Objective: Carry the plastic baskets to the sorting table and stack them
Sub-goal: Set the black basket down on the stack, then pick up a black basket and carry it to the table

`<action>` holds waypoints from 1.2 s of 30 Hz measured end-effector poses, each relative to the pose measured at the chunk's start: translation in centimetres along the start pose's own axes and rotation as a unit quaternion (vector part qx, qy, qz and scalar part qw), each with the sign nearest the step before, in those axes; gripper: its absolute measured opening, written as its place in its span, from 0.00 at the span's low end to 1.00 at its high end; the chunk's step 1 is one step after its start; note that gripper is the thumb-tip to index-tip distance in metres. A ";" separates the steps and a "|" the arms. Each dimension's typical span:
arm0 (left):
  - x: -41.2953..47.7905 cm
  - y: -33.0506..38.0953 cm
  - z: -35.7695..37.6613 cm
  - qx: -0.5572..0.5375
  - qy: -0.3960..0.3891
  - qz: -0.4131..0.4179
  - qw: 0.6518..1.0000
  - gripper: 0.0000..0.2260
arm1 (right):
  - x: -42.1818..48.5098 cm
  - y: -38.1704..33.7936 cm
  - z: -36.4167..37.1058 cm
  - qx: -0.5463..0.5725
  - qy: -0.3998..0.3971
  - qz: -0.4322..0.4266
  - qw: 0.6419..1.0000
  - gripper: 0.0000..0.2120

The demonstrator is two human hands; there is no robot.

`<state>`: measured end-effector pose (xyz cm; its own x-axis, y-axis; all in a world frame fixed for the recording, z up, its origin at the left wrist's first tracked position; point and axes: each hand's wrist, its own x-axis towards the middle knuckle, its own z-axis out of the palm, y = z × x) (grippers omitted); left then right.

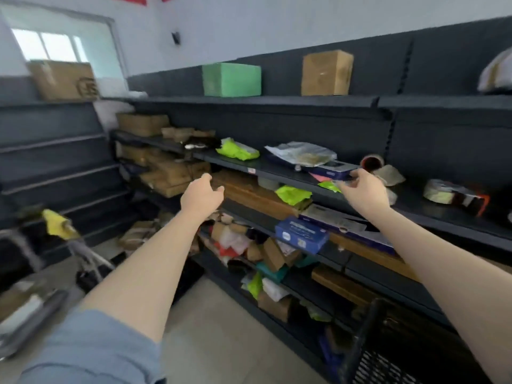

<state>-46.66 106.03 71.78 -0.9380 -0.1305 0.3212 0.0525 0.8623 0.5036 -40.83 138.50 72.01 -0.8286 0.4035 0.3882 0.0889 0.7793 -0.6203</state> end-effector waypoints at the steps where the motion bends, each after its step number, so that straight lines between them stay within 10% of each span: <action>1: 0.2 -3.0 -1.8 0.006 0.018 -0.026 0.999 0.22 | -0.3 -2.4 1.8 0.008 -0.022 -0.020 1.000 0.25; 11: -10.0 -29.8 -20.9 0.073 0.163 -0.276 0.944 0.19 | -11.5 -29.7 23.1 0.109 -0.215 -0.205 0.949 0.24; 20: -28.8 -43.0 -33.0 0.163 0.265 -0.504 0.805 0.22 | -30.7 -49.6 34.9 0.227 -0.382 -0.365 0.818 0.21; 29: -44.5 -44.3 -34.9 0.203 0.334 -0.670 0.631 0.23 | -48.6 -56.6 37.8 0.247 -0.519 -0.480 0.663 0.23; 36: -54.9 -43.3 -30.1 0.169 0.339 -0.730 0.569 0.23 | -59.2 -52.1 38.9 0.214 -0.577 -0.494 0.614 0.21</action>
<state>12.83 61.17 56.52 0.4569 -0.8880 0.0511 -0.7894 -0.3784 0.4834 -17.91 55.36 54.82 -0.2229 -0.9659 0.1314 -0.7220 0.0730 -0.6880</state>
